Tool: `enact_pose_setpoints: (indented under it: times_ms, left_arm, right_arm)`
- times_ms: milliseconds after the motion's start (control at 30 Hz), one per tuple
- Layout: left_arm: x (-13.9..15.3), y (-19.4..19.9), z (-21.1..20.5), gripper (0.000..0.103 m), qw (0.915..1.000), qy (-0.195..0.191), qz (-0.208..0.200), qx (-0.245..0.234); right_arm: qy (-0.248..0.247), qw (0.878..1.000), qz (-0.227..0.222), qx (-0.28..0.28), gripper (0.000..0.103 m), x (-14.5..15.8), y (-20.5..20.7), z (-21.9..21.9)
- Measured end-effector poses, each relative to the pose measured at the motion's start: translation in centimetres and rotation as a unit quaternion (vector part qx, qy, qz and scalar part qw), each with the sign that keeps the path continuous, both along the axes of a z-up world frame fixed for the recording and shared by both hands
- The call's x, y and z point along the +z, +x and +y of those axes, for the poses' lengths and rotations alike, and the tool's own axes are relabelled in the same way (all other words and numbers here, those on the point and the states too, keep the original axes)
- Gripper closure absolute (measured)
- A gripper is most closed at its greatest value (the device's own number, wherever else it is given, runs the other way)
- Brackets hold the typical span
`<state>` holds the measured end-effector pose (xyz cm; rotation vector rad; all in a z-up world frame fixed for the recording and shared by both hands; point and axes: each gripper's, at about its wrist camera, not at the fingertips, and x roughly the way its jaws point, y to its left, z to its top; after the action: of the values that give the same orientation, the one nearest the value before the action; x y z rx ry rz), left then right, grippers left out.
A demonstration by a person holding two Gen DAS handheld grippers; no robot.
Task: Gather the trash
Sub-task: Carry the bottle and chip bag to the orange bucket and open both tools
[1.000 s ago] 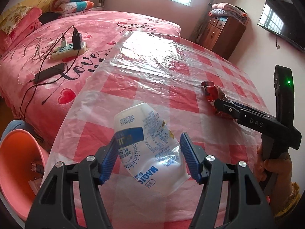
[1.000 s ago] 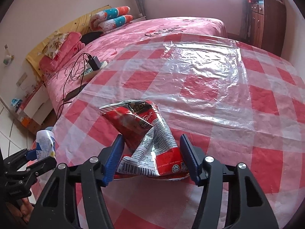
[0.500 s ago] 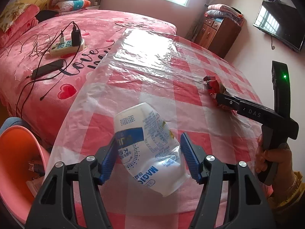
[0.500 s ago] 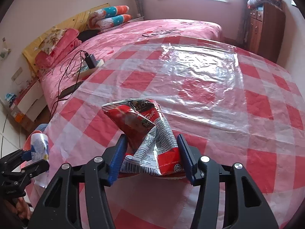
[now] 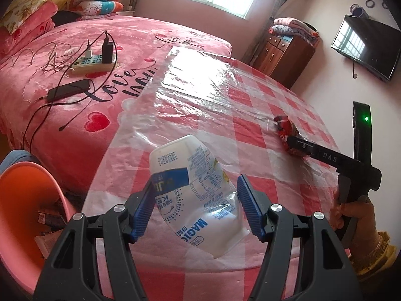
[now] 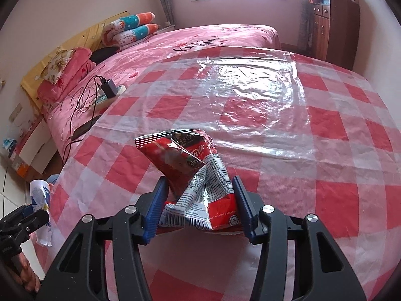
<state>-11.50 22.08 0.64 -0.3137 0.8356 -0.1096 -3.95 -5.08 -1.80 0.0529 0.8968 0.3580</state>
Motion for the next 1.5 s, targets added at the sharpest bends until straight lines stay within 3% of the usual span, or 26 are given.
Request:
enact_pose_setpoints:
  times_ms: [433, 933, 1500]
  left_arm:
    - [0.7, -2.0, 3.4, 0.038, 0.9993, 0.003, -0.009, 0.035]
    - [-0.5, -5.5, 9.3, 0.038, 0.9948, 0.027, 0.007, 0.098]
    - [-3.8, -9.5, 15.5, 0.038, 0.9836, 0.032, 0.048, 0.171]
  right_arm:
    - [0.016, 0.999, 0.012, 0.030, 0.050, 1.5, -2.0, 3.1]
    - [0.026, 0.991, 0.019, 0.128, 0.050, 3.1, -4.6, 12.1]
    - [0.022, 0.959, 0.056, 0.276, 0.050, 2.4, -9.0, 25.3]
